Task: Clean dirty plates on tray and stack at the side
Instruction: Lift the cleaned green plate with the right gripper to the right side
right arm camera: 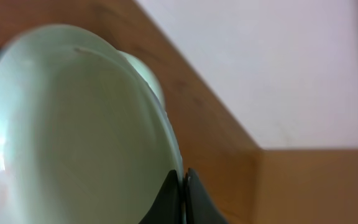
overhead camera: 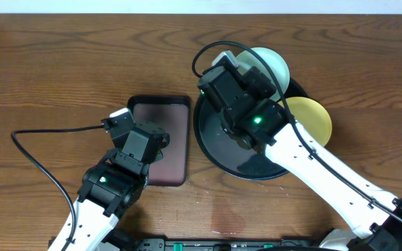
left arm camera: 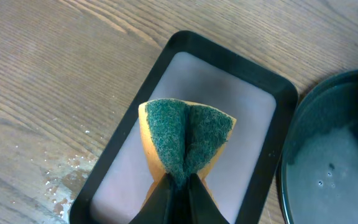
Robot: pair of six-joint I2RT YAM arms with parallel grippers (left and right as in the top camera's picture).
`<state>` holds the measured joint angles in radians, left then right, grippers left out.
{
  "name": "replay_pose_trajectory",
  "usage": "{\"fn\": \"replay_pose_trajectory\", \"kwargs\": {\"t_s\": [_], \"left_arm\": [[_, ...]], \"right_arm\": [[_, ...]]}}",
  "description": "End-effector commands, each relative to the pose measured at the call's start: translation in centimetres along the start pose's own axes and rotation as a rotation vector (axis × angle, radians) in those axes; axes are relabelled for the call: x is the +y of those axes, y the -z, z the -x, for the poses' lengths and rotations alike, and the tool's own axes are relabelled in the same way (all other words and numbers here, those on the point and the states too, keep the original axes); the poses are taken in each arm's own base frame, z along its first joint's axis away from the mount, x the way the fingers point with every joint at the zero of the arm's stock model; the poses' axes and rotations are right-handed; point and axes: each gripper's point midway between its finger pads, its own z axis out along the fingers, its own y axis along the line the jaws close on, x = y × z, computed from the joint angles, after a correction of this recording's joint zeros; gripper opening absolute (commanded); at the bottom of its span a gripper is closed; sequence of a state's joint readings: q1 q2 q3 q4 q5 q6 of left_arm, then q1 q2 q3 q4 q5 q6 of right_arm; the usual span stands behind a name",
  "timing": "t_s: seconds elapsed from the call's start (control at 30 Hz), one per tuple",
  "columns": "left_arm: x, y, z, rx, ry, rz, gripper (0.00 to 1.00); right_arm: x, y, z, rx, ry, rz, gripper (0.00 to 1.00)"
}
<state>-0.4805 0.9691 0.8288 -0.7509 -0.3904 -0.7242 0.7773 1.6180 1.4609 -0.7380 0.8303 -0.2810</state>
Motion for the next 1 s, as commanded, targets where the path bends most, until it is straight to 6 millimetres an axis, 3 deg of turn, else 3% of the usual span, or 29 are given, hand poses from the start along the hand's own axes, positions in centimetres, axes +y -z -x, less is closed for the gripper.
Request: {"fn": "replay_pose_trajectory", "kwargs": {"t_s": [0.0, 0.1, 0.17, 0.3, 0.47, 0.57, 0.67, 0.73, 0.83, 0.97], "left_arm": [[0.0, -0.2, 0.1, -0.006, 0.0, 0.001, 0.08], [0.0, -0.2, 0.1, -0.007, 0.001, -0.001, 0.08], [0.0, -0.2, 0.1, -0.005, -0.001, 0.001, 0.08], [0.0, -0.2, 0.1, -0.005, -0.001, 0.001, 0.08], [0.0, -0.2, 0.0, -0.004, -0.001, 0.002, 0.08], [0.0, -0.2, 0.1, -0.004, -0.001, 0.002, 0.08], [0.0, -0.2, 0.0, -0.004, -0.001, 0.001, 0.08], [0.0, -0.2, 0.0, -0.004, -0.001, 0.001, 0.08], [0.0, -0.2, 0.0, -0.004, -0.001, 0.001, 0.08], [0.0, -0.3, 0.0, -0.004, -0.001, 0.002, 0.09]], "right_arm": [[1.0, 0.3, 0.3, -0.032, -0.004, 0.127, 0.01], [-3.2, -0.9, -1.3, 0.037, -0.269, -0.06, 0.01], [-4.0, -2.3, -2.1, 0.059, -0.322, -0.038, 0.01], [-6.3, -6.3, -5.4, 0.136, -0.591, 0.08, 0.01], [-9.8, -10.6, -9.7, 0.13, -0.942, 0.406, 0.01], [-13.5, -12.7, -14.6, 0.142, -1.108, 0.443, 0.01], [-16.2, -14.5, -21.3, 0.248, -1.276, 0.357, 0.01], [-17.2, -15.3, -25.7, 0.324, -1.373, 0.306, 0.01], [-17.9, -16.5, -30.6, 0.407, -1.515, 0.242, 0.01], [-17.3, -18.8, -35.0, 0.492, -1.694, 0.187, 0.01]]}}
